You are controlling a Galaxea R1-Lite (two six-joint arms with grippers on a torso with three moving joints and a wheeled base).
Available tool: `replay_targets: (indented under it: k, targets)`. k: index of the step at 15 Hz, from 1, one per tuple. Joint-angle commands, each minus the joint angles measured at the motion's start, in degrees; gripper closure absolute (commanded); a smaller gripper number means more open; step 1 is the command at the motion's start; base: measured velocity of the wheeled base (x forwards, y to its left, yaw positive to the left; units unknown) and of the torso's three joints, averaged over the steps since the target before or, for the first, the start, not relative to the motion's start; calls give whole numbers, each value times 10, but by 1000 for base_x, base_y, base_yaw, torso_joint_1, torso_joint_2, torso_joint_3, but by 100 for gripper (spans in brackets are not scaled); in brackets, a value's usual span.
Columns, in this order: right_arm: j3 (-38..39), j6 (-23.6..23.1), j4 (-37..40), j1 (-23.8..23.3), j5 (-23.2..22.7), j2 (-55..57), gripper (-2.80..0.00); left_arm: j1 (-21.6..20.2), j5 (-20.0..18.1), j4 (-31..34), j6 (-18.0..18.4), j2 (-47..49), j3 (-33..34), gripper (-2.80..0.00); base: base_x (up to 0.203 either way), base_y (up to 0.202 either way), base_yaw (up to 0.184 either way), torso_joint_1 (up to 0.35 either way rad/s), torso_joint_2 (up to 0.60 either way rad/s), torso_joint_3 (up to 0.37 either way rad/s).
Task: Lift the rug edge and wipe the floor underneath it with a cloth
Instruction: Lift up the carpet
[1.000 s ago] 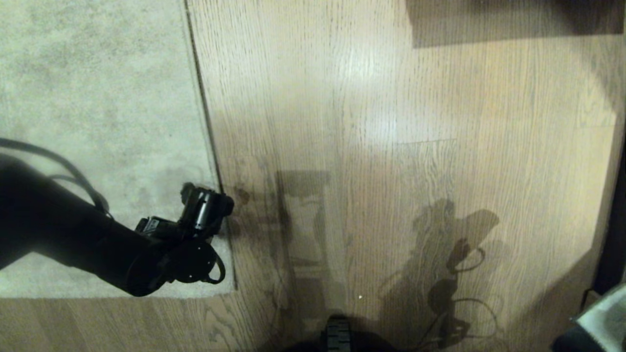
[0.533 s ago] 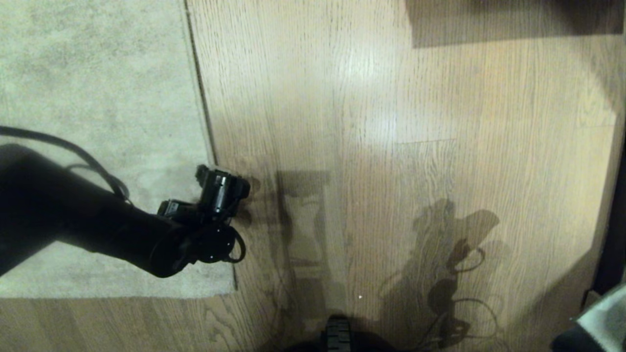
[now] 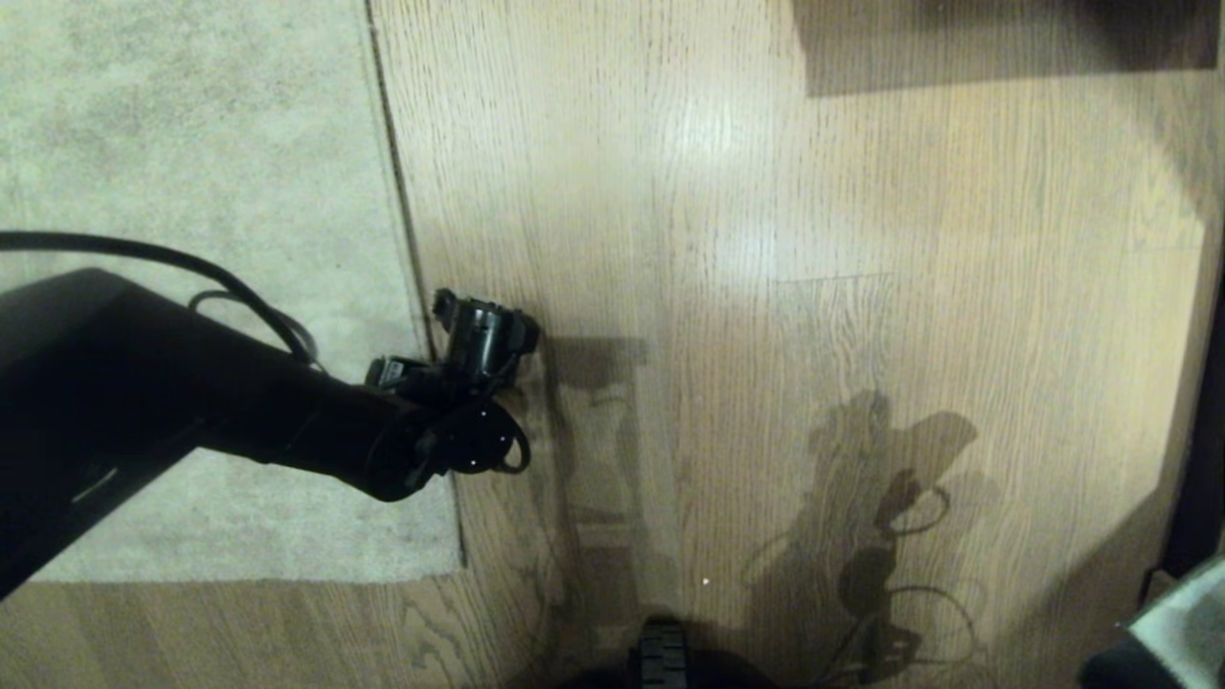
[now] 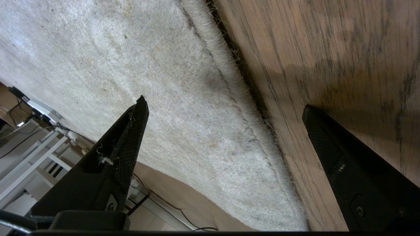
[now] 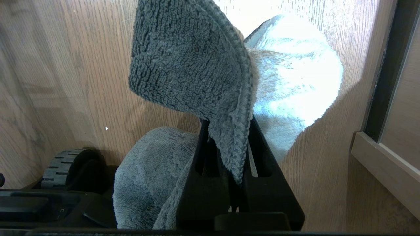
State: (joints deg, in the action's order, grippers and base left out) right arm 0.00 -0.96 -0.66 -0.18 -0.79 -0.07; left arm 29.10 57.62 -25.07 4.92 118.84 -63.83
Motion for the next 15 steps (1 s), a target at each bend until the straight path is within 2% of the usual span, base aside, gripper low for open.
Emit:
replay_targets:
  k: [1, 8, 15]
  targets:
    - [0, 0, 0, 0, -1, 1, 0, -14, -1, -8, 1, 17, 0, -280, 0, 0, 0, 0, 0, 0]
    - [0, 0, 0, 0, -1, 1, 0, -62, -2, -8, 13, 14, 23, -280, 0, 0, 0, 0, 0, 0]
    - [0, 0, 0, 0, -1, 1, 0, -77, -2, -9, 13, -20, 79, -280, 0, 0, 0, 0, 0, 0]
